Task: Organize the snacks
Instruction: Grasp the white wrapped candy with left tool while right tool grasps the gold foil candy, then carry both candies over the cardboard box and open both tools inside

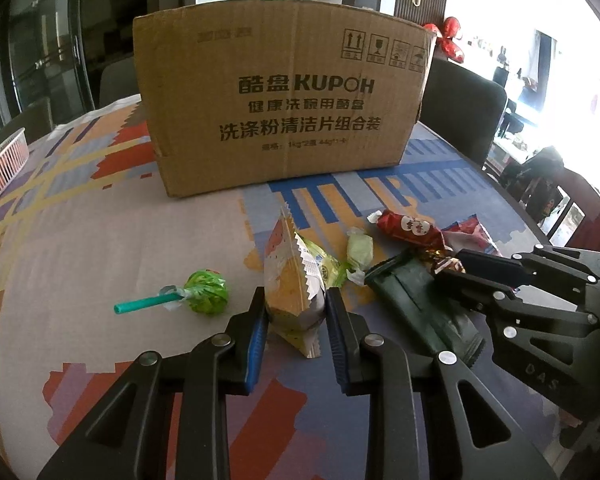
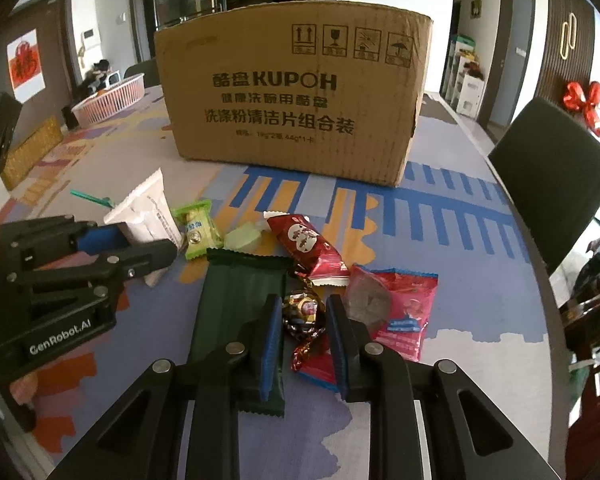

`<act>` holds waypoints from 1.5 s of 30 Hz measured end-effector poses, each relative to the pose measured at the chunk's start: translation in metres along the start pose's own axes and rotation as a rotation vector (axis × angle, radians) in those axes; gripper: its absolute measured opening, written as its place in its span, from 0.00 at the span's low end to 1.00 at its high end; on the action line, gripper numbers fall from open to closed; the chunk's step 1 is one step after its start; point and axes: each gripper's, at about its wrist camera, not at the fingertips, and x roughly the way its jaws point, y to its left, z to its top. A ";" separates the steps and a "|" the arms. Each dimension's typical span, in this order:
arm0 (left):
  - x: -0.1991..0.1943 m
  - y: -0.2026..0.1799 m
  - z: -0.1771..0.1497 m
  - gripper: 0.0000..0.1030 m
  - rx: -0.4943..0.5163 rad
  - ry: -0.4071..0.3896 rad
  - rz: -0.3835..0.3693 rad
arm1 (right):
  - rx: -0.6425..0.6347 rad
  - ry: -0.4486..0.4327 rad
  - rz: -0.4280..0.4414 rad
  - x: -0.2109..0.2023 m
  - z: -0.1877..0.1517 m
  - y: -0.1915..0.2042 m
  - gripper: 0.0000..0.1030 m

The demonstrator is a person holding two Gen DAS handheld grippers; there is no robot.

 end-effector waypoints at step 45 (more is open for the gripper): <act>-0.099 0.009 0.087 0.27 -0.015 -0.264 0.026 | 0.012 -0.325 0.052 -0.086 0.091 0.001 0.20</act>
